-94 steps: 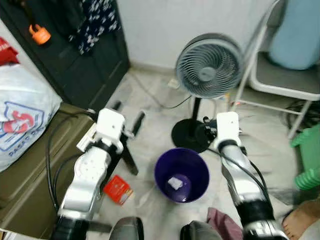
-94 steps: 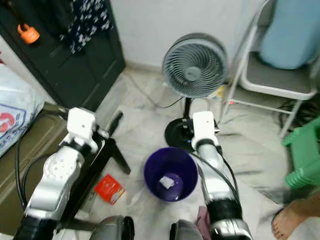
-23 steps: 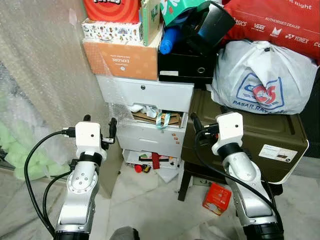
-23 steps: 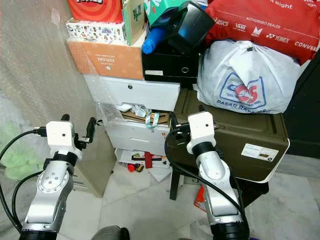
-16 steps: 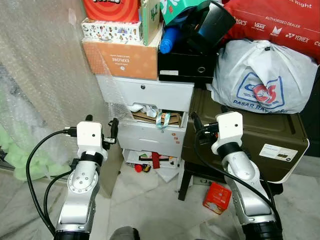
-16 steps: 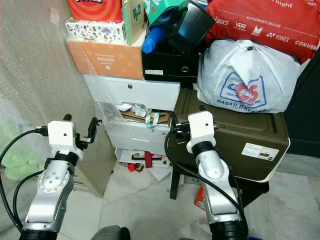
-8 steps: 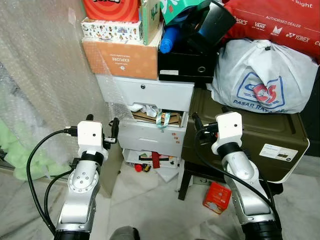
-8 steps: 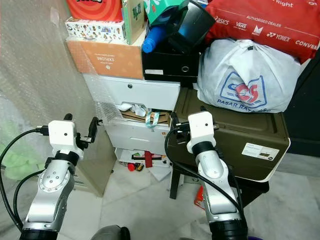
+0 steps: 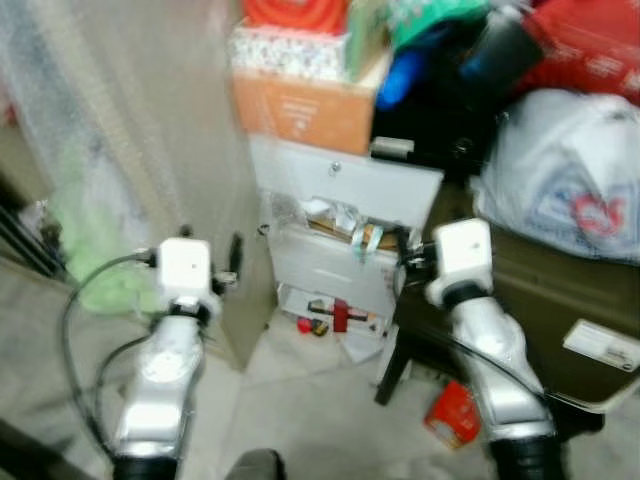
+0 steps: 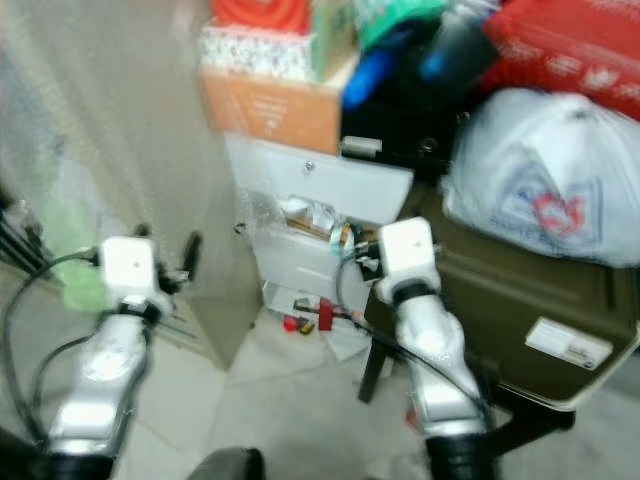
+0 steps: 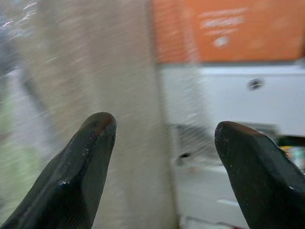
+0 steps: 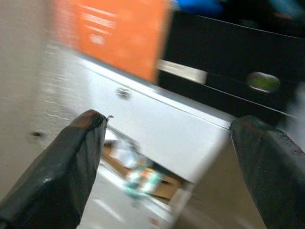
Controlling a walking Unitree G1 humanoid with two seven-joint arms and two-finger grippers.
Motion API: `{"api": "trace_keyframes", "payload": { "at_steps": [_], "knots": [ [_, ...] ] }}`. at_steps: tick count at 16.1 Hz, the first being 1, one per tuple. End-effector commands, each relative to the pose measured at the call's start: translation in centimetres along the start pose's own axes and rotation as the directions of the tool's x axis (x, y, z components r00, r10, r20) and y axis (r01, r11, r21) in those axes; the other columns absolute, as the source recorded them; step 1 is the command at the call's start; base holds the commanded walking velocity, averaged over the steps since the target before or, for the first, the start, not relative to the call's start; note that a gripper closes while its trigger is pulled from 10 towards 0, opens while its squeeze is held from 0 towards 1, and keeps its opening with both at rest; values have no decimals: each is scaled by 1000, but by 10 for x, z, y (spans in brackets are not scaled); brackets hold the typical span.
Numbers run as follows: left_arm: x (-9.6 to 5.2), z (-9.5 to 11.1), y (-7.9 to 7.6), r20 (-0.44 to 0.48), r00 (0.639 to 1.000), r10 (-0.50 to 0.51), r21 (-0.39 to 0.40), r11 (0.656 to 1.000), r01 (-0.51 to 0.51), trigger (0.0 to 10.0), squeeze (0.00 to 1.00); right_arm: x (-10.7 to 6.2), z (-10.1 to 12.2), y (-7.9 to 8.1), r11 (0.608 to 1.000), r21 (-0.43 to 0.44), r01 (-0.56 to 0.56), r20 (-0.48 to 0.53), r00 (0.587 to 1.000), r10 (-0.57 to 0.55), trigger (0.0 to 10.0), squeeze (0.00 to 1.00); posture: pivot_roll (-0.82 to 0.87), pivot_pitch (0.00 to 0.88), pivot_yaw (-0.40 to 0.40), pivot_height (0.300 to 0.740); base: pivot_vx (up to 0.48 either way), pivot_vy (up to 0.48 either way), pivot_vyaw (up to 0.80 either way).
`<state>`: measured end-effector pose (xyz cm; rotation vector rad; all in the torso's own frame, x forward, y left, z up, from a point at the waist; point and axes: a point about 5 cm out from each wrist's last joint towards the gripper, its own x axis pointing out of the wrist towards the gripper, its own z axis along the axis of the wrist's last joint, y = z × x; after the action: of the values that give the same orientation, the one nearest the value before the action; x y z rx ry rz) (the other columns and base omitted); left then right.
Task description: Clean up the room
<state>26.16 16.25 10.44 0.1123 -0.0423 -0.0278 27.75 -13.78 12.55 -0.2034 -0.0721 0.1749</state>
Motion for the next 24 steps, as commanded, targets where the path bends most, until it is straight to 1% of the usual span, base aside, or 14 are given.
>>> {"api": "trace_keyframes", "payload": {
  "at_steps": [1, 15, 23, 24],
  "knots": [
    [1, 2, -2, 6, 1000, -7, 4, 1000, 7, 10000, 0, 1, 1, -3, 1000, -15, 8, 5, 1000, -8, 10000, 0, -94, 0, 28, 740, 0, 0, 800],
    [5, 4, -4, 23, 1000, -11, 10, 1000, 11, 10000, 0, 6, 6, 2, 998, -33, -45, 42, 998, 46, 10000, 0, -89, 0, 26, 740, 0, 0, 800],
    [8, 5, -5, 28, 1000, -10, 12, 1000, 9, 10000, 0, 8, 6, 4, 999, -21, -48, 47, 998, 49, 10000, 0, -91, 0, 29, 740, 0, 0, 800],
    [8, 5, -5, 28, 1000, -11, 12, 1000, 10, 10000, 0, 8, 6, 3, 999, -25, -37, 50, 998, 39, 10000, 0, -92, 0, 29, 740, 0, 0, 0]
  ]
}}
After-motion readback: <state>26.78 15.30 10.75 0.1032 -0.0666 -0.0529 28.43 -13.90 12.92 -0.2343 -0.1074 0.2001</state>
